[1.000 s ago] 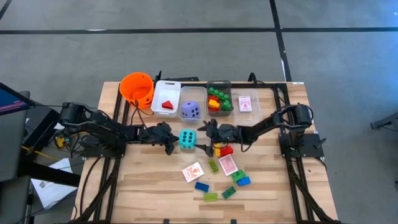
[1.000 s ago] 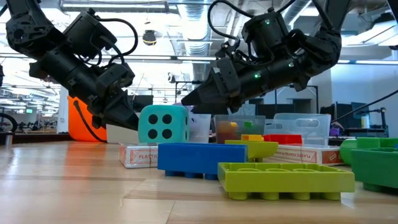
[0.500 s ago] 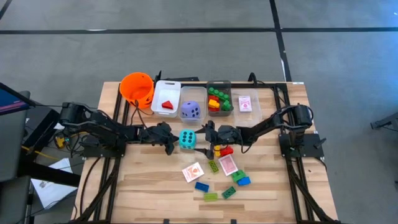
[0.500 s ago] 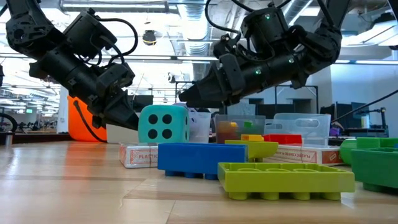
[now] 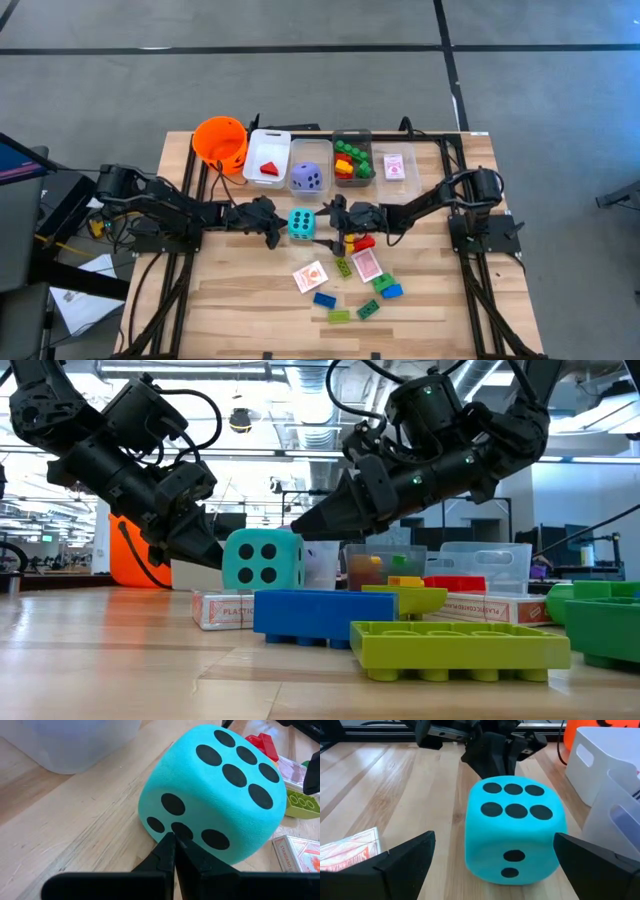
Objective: Pick & Place Toys
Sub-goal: Put the large blue dice into the left transparent bin
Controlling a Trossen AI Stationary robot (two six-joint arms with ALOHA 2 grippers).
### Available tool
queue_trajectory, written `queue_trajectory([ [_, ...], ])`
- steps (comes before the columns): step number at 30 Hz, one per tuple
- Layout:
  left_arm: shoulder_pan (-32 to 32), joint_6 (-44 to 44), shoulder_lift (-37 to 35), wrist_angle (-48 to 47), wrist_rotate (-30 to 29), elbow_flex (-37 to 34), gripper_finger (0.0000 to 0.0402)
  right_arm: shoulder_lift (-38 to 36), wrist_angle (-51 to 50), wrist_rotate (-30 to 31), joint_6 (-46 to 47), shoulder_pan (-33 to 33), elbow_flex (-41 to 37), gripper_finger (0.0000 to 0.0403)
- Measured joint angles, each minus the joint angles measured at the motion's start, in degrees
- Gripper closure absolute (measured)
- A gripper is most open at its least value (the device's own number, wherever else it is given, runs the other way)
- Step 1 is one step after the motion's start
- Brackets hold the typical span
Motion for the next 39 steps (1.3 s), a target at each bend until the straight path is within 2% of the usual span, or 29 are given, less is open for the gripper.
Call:
queue_trajectory([
  [10, 0.00, 0.00, 0.00, 0.02, -0.02, 0.00, 0.0402, 0.00, 0.08, 1.42, -1.80, 0.74, 0.00, 0.0003],
  [13, 0.01, -0.01, 0.00, 0.03, -0.02, 0.00, 0.0402, 0.00, 0.30, 3.06, -0.67, 0.70, 0.00, 0.0003],
  [27, 0.00, -0.02, 0.00, 0.65, 0.00, 0.00, 0.0402, 0.00, 3.43, 3.11, 1.03, 0.52, 0.04, 0.0003],
  [36, 0.00, -0.02, -0.02, 3.85, 0.00, 0.00, 0.0402, 0.00, 2.90, 3.17, 5.33, -0.96, 0.04, 0.0003],
  [39, 0.00, -0.02, -0.02, 3.85, 0.00, 0.00, 0.0402, 0.00, 2.82, 5.16, 5.31, -0.82, 0.04, 0.0003],
])
